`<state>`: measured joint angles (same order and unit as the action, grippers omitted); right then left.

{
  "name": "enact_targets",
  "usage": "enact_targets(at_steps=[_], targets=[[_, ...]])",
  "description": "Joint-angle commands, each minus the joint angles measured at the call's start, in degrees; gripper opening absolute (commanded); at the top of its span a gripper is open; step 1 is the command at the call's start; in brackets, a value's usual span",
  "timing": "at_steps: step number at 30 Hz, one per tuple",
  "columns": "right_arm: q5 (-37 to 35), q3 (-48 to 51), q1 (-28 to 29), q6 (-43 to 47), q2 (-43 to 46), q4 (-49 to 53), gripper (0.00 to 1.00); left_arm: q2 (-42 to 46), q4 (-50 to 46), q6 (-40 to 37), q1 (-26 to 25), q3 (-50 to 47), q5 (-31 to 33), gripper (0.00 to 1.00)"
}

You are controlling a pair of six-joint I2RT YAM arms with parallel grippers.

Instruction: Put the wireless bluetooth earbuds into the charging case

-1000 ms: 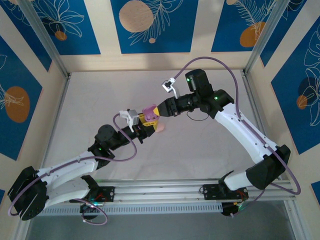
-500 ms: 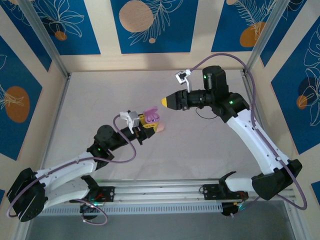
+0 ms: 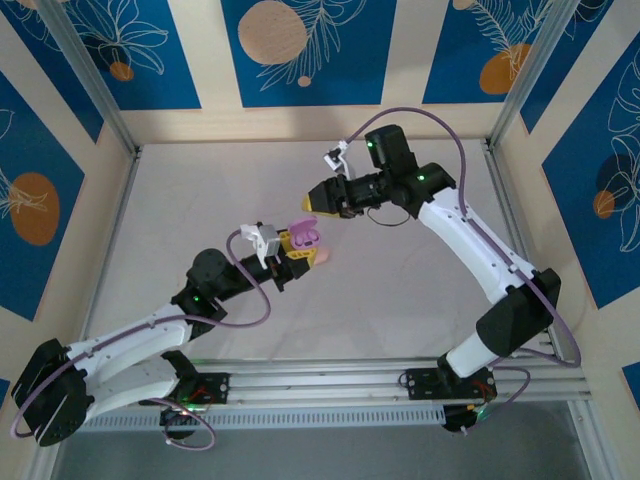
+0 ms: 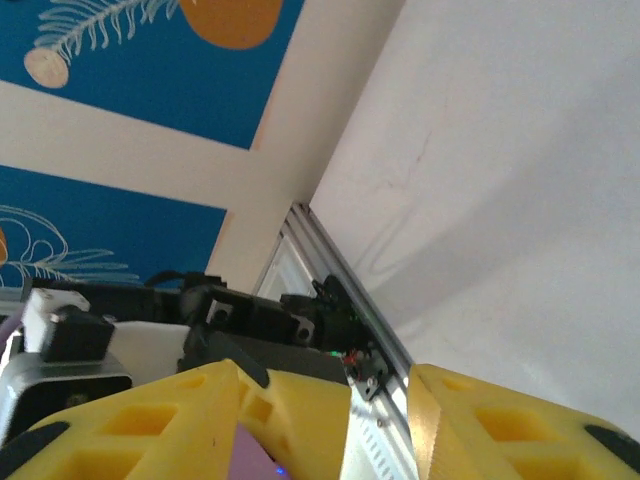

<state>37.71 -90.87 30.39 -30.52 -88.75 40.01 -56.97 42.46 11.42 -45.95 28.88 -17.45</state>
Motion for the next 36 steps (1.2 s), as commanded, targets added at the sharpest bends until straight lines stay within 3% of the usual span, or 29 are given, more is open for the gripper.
enact_targets(at_steps=[1, 13, 23, 36], targets=[[4.1, -2.1, 0.4, 3.4, 0.8, 5.8, 0.50, 1.3, 1.5, -1.2, -0.3, 1.8, 0.1, 0.25], [11.7, 6.7, -1.6, 2.0, 6.6, 0.7, 0.52, 0.4, 2.3, -0.4, -0.3, 2.5, 0.0, 0.25], [20.0, 11.5, -0.6, -2.2, 5.1, -5.3, 0.55, -0.7, 3.9, 0.9, -0.3, 2.9, -1.3, 0.25], [24.6, 12.7, 0.6, -4.8, 2.8, -10.1, 0.28, -1.7, 3.7, 1.4, -0.3, 3.4, -1.4, 0.27]])
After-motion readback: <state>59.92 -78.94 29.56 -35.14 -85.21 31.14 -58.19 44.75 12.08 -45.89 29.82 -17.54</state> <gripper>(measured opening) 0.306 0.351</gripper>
